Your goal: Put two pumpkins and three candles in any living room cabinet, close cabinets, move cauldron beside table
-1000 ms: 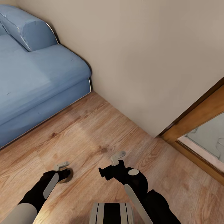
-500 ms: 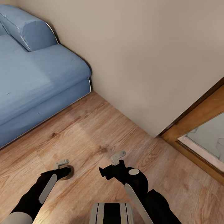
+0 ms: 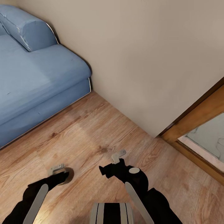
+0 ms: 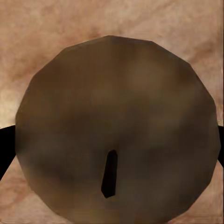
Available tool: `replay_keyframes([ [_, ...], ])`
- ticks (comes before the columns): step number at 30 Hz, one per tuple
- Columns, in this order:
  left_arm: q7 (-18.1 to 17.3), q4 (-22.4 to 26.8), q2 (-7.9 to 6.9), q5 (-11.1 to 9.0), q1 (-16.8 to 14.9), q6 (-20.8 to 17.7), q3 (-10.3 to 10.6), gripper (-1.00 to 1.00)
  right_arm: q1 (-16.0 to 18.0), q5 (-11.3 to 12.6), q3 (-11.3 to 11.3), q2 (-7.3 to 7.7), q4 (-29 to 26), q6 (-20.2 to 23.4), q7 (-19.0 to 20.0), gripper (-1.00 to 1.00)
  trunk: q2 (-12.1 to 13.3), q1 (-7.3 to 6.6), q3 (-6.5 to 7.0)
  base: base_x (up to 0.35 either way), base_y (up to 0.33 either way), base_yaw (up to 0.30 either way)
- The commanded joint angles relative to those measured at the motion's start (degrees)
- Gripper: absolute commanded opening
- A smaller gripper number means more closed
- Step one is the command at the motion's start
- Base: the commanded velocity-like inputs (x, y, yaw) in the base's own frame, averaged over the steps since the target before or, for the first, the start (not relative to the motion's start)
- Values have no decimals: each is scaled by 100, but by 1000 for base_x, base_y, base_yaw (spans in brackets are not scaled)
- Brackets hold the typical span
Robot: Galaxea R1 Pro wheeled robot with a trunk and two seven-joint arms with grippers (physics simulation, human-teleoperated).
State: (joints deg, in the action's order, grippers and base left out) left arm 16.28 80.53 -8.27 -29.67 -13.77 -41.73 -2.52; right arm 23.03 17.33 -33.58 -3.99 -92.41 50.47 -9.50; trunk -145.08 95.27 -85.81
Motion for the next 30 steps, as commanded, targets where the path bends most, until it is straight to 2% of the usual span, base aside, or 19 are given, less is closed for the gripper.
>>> replay_keyframes([
  [1,51,244,46,-78,172,-90,-92,-100,5,60,-10,-7,-5,22,-61,100,-2,-1,-3,0,0,0],
  [2,66,581,169,-130,500,-191,-244,-100,-2,61,-17,-17,-8,12,-62,100,-2,-1,-3,0,0,0],
  [6,184,926,461,-176,920,-270,-444,-100,-18,61,-28,-40,-12,-30,-66,100,-2,-1,-3,0,0,0],
  [8,291,1068,606,-199,1111,-278,-620,-100,-20,60,-32,-51,-13,-37,-73,100,-2,-1,-3,0,0,0],
  [9,303,1088,627,-204,1139,-279,-687,-100,-19,60,-35,-54,-13,-26,-75,100,-2,-1,-3,0,0,0],
  [10,302,1116,663,-211,1200,-274,-849,-100,-22,60,-38,-55,-13,-21,-76,100,0,-3,19,0,0,0],
  [14,245,1153,742,-220,1422,-208,-1137,-100,-21,66,-75,-35,-14,6,-70,100,5,-14,107,0,0,0],
  [23,257,1162,778,-223,1544,54,-1219,-100,-36,67,-84,-60,-14,15,-63,100,17,-37,309,0,0,72],
  [28,246,1163,816,-228,1785,603,-1206,-100,-26,64,-72,-55,-14,23,-61,100,24,-50,420,0,0,246],
  [30,256,1159,861,-226,1796,631,-1210,-100,-28,66,-71,-53,-14,26,-61,100,27,-55,464,0,0,279],
])
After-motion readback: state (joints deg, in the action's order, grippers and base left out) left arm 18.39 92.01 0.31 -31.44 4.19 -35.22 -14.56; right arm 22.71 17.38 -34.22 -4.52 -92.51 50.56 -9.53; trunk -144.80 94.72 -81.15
